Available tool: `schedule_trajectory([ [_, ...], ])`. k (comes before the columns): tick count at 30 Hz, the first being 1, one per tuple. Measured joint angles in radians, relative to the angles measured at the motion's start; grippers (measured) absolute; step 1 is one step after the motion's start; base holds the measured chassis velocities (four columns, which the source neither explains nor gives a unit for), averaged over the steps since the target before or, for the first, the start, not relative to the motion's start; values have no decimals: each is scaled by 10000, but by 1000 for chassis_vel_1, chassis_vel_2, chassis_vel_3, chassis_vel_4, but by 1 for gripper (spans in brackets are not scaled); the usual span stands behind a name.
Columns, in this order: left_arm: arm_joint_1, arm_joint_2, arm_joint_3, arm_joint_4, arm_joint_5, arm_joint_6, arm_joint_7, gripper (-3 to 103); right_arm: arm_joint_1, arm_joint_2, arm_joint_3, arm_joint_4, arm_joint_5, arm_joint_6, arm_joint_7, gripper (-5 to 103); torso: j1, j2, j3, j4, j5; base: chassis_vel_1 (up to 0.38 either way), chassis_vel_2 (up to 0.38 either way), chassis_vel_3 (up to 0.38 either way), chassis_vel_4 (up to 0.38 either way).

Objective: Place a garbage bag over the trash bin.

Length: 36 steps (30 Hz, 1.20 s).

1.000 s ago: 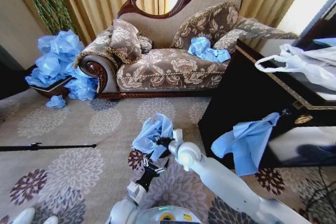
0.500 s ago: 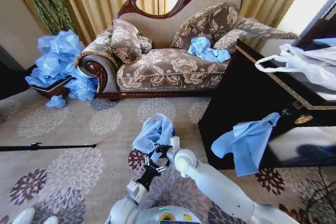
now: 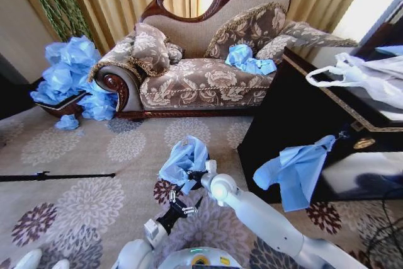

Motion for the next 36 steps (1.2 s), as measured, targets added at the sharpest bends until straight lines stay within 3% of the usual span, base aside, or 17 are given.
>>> schedule_trajectory([
  [11, -779, 1907, -525, -850, -2032, 553, 1537, 100, 54, -38, -33, -333, 203, -121, -240, 0, 1, 0, 1, -2, -3, 0, 0, 0, 0],
  [12, -779, 1907, -525, -850, -2032, 553, 1537, 100, 54, -38, -33, -333, 203, -121, -240, 0, 1, 0, 1, -2, -3, 0, 0, 0, 0],
  [13, -855, 2133, -773, -926, -2442, 739, 2010, 100, 48, -93, 29, -436, 214, -155, -371, 0, 1, 0, 1, -3, 0, 0, 0, 0, 0],
  [16, -883, 2334, -1079, -1039, -3067, 1005, 2588, 100, -14, -118, 157, -591, 164, -170, -496, 0, 1, 0, 1, 0, 1, 0, 0, 0, 0],
  [20, -1126, 2439, -1310, -1058, -4003, 1396, 2651, 100, -117, -120, 254, -705, 89, -180, -547, 0, 0, 0, 1, 2, 1, 0, 0, 0, 0],
  [23, -2132, 2536, -1363, -697, -5155, 1917, 1903, 100, -268, -90, 331, -722, -45, -179, -581, 0, 0, 0, 1, -1, 0, 0, 0, 0, 0],
  [29, -3725, 2640, -1047, -261, -6191, 2593, 674, 100, -539, -9, 342, -493, -255, -148, -523, 0, 1, 0, 1, -1, 1, 0, 0, 0, 0],
  [35, -5225, 2715, -604, 422, -6609, 2926, -759, 100, -621, -109, 290, -288, -327, -144, -463, 0, 1, 0, 1, 0, 0, 0, 0, 0, 0],
  [36, -5225, 2715, -604, 422, -6609, 2926, -759, 100, -621, -109, 290, -288, -327, -144, -463, 0, 1, 0, 1, 0, 0, 0, 0, 0, 0],
])
